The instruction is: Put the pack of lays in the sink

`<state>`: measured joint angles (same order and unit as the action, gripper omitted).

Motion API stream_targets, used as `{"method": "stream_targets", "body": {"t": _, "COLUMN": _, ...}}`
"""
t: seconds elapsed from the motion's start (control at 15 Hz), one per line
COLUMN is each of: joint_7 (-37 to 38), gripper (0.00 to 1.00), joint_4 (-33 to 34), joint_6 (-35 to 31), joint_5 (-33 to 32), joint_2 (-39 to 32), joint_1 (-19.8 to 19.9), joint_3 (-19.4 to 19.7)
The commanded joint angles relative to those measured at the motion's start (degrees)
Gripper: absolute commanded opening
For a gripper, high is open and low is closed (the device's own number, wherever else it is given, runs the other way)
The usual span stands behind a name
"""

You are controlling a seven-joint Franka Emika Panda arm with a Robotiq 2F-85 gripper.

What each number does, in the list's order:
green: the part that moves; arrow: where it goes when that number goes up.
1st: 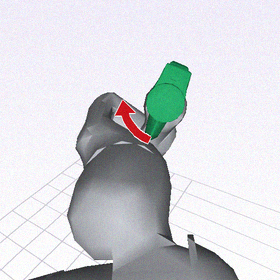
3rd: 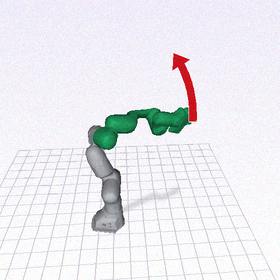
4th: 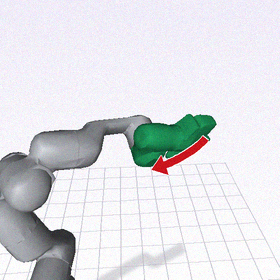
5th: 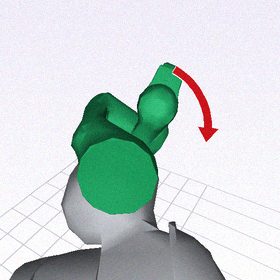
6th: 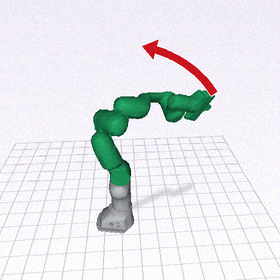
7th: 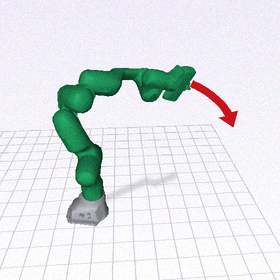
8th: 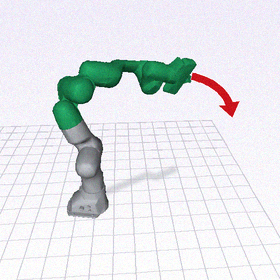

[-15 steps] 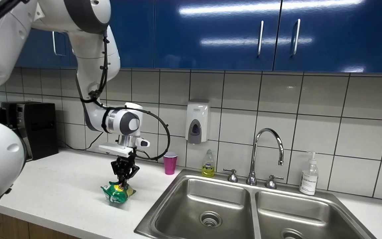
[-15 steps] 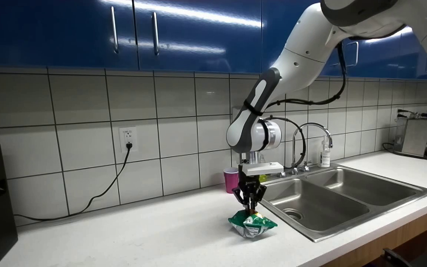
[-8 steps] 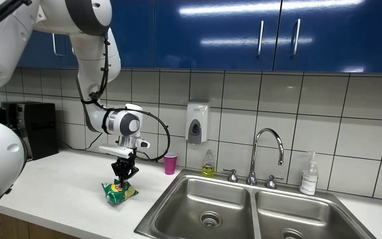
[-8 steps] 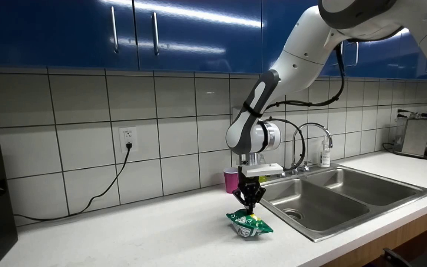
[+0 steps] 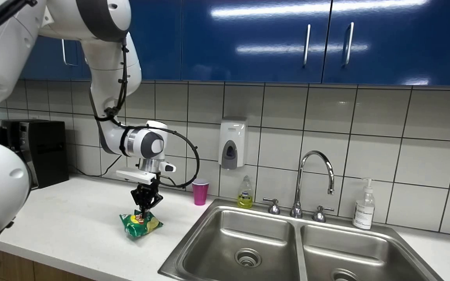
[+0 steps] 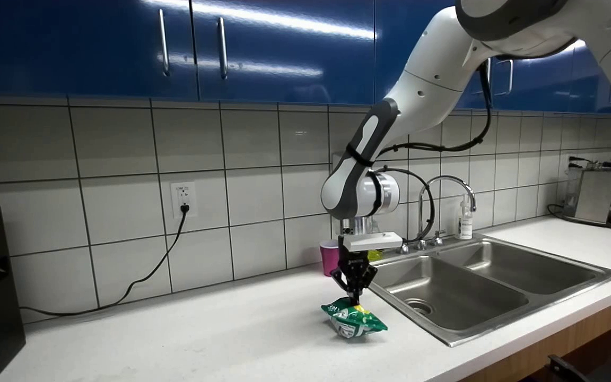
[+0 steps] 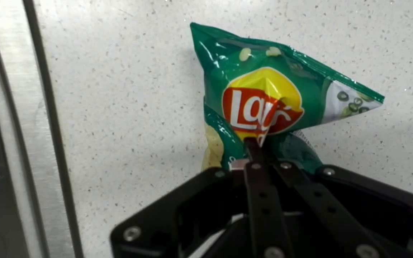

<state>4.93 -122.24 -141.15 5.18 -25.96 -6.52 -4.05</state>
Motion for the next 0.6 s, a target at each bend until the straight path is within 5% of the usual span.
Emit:
{"method": "stream_targets", "body": {"t": 0.0, "joint_7": 1.8, "gripper": 0.0, "joint_4": -0.4, "joint_6": 0.8, "joint_5": 0.5, "joint_2": 2.9, "joint_1": -0.4, "joint_3": -0.6}}
{"method": "stream_targets", "body": {"t": 0.53, "joint_7": 2.6, "gripper": 0.0, "joint_4": -2.1, "joint_6": 1.4, "joint_5": 0.7, "joint_2": 8.4, "joint_1": -0.9, "joint_3": -1.1}}
